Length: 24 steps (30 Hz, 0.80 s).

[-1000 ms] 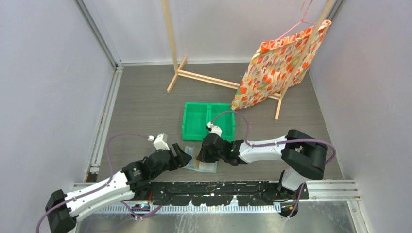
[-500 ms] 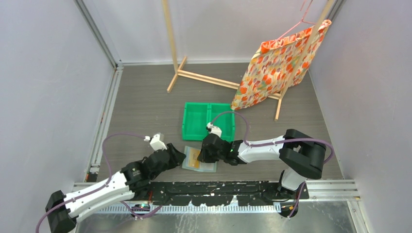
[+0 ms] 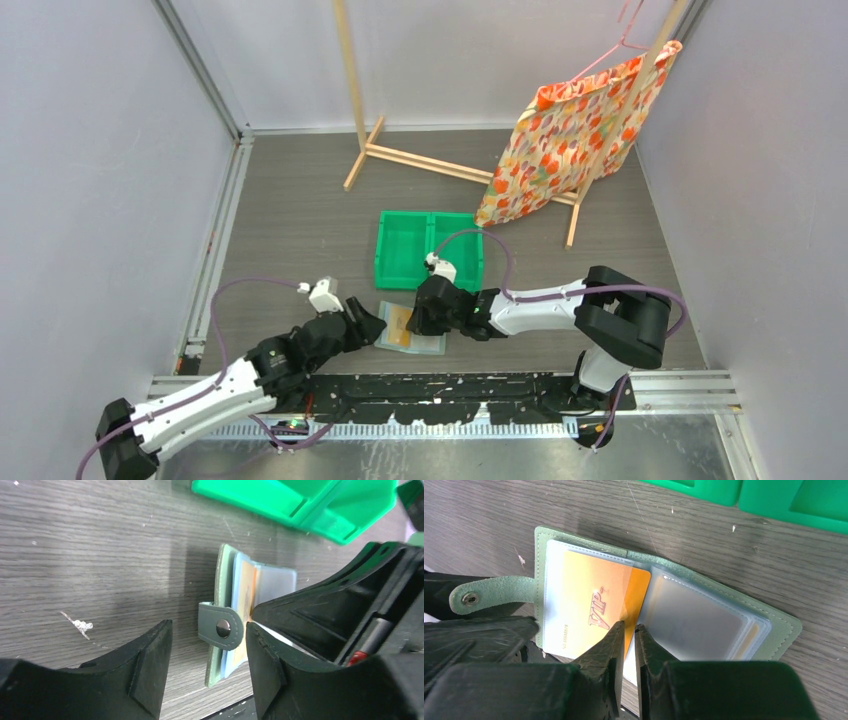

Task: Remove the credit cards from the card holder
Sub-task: Open the card holder at the center of the board.

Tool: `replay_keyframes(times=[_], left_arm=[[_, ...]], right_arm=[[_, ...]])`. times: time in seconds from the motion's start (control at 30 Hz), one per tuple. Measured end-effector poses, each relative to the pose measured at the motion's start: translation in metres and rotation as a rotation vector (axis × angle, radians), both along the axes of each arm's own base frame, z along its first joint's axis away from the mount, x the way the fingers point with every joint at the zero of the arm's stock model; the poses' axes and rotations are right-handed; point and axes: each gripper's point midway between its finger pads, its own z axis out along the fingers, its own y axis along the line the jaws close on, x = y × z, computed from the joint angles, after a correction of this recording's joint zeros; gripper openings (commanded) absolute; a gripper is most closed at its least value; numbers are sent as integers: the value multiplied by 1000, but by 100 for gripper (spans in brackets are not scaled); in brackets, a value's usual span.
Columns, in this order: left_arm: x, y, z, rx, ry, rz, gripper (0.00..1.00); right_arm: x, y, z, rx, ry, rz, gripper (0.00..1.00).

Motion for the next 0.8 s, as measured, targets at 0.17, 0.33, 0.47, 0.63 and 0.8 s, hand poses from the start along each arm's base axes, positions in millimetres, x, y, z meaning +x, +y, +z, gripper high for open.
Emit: replay_keyframes(times=[0.17,0.33,0.47,0.63,0.8], left_arm=[[-6,-5,-21,73,61,-52,43],[-6,-10,-30,105,83,-70,22],[-5,-12,-30,107,78,-76,7],[-2,-16,-19,64,50,-77,9],[-1,-18,-6,11,19,-73,39]], right_arm=[[0,0,0,0,0,0,19],[0,0,0,0,0,0,19],[0,-1,-1,-5,1,-1,19],[-1,-3,-2,-11,2,-2,19],[-1,-8,2,-7,0,-6,20]])
